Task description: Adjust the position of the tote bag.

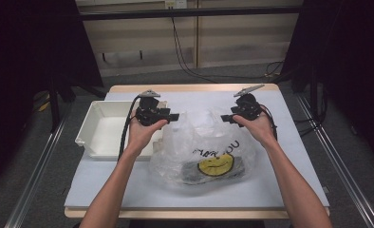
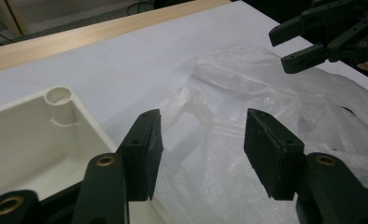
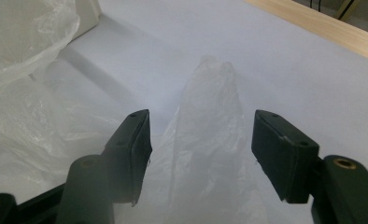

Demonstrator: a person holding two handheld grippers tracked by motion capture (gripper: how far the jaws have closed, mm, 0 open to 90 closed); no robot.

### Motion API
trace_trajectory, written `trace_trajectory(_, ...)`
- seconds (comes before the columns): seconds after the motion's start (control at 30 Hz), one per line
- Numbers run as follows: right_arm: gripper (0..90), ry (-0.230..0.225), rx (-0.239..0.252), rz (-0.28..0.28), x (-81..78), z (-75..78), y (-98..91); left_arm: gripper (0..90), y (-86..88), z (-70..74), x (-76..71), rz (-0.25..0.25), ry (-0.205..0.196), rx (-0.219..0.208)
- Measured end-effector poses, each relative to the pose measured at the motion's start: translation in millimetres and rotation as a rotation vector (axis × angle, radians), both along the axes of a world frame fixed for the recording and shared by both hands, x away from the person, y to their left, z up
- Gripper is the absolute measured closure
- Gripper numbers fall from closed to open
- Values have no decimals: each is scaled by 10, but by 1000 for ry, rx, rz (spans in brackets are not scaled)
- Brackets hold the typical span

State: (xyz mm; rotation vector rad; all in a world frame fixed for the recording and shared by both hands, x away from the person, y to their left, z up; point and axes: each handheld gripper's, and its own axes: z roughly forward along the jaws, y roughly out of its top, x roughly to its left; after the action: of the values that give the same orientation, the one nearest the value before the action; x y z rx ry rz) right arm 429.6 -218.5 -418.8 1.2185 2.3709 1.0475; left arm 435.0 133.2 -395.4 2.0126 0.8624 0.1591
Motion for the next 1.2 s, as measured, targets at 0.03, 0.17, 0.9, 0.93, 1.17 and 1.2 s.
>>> trace_trajectory(0.03, 367, 3, -8, 3, 13, -3, 9, 445, 12, -13, 17, 6, 4, 2)
trace_trajectory(0.17, 355, 6, -21, 8, 44, -34, 54, 382, 30, -56, 61, 17, 16, 9)
trace_trajectory(0.9, 900, 94, 36, 23, 92, -149, 41, 432, 100, -235, -4, 32, 36, 83)
trace_trajectory(0.93, 900, 89, 38, 17, 87, -136, 35, 445, 101, -234, -9, 41, 40, 77)
trace_trajectory(1.17, 900, 55, 71, 19, 47, -69, 20, 684, 157, -212, -9, 32, 17, 80)
trace_trajectory(1.2, 900, 52, 65, 16, 34, -48, 21, 695, 173, -209, -8, 25, 17, 89)
